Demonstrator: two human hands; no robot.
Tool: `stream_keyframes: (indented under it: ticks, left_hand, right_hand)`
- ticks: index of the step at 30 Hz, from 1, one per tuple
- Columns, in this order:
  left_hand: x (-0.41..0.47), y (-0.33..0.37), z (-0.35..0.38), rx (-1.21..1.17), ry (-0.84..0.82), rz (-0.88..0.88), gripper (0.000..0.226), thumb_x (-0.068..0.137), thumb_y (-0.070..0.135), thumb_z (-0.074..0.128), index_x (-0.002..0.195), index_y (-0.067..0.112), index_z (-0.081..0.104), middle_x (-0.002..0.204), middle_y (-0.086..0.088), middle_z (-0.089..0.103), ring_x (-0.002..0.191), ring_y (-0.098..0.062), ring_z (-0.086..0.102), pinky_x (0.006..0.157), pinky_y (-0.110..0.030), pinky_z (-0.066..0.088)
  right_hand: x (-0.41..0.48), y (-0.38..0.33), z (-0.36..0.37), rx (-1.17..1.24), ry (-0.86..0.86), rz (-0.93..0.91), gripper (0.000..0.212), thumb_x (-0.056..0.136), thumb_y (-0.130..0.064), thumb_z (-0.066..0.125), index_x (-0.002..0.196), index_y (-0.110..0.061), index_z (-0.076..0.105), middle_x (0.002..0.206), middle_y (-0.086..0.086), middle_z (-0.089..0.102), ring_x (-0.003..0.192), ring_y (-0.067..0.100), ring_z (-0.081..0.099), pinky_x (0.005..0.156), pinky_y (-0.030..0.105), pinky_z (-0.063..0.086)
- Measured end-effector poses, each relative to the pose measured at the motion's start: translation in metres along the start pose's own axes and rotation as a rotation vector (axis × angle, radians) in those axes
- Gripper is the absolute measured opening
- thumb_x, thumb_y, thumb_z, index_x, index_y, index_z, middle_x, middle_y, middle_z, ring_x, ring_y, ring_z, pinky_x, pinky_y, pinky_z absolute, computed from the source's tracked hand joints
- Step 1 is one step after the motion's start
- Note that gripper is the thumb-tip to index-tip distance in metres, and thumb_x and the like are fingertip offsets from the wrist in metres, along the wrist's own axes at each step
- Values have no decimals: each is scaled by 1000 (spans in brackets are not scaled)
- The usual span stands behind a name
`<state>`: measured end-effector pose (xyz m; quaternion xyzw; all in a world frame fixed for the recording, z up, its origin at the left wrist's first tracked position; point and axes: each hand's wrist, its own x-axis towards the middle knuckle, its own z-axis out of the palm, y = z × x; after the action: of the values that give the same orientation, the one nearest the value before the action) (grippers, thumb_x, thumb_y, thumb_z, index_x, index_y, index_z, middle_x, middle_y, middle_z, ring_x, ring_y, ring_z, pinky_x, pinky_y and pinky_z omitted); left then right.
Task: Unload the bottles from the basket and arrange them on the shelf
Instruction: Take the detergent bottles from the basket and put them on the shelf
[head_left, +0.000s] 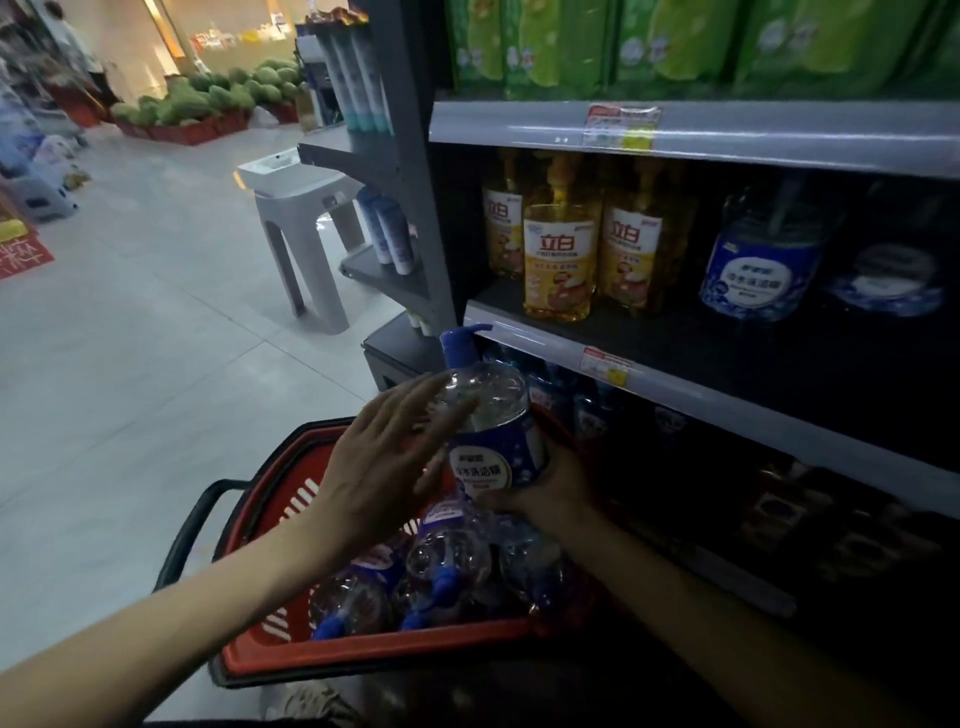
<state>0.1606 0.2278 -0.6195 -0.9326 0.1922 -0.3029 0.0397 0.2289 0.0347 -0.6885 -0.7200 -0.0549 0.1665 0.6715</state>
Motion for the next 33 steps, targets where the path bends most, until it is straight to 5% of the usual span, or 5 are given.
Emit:
stream_keyframes:
  ticks: [3, 8, 14, 18, 33]
  left_hand:
    - [-11, 12, 20, -261, -87, -483, 81, 83, 36, 78, 153, 28, 37, 145, -7, 47, 117, -21, 56, 85, -40, 58]
    - [6, 34, 36, -1358, -361, -1112, 23, 99, 19, 61, 119, 28, 62, 109, 0, 74, 114, -27, 68, 81, -27, 60]
    - [23, 43, 44, -1518, -460, -949, 56, 77, 26, 79, 129, 30, 59, 120, 2, 73, 107, -16, 72, 84, -31, 59]
    - [43, 50, 43, -1527, -425, -923, 59, 72, 21, 84, 126, 27, 63, 120, 3, 74, 109, -16, 72, 88, -36, 60]
    - [113, 116, 35, -1401, -359, -554, 53, 70, 9, 87, 118, 22, 67, 113, 7, 76, 105, -12, 73, 85, -33, 62]
  right_hand:
    - [-4, -3, -14, 10, -4, 5, 81, 54, 11, 94, 128, -7, 63, 112, -1, 68, 107, 17, 65, 56, 5, 50]
    - [-16, -4, -38, -33, -52, -36, 83, 63, -9, 97, 136, -13, 57, 118, -5, 68, 102, 0, 67, 68, 4, 50]
    - [-24, -12, -62, -28, -42, -59, 66, 62, -2, 95, 120, -24, 70, 109, -3, 78, 103, 14, 74, 80, 28, 62]
    - [-28, -13, -81, -36, -39, -133, 62, 65, -1, 94, 113, -32, 68, 107, -9, 78, 99, 7, 74, 77, 22, 60]
    - [-63, -25, -160, -178, 101, -274, 79, 77, -27, 91, 143, -17, 50, 131, -6, 66, 118, 4, 64, 103, 38, 54]
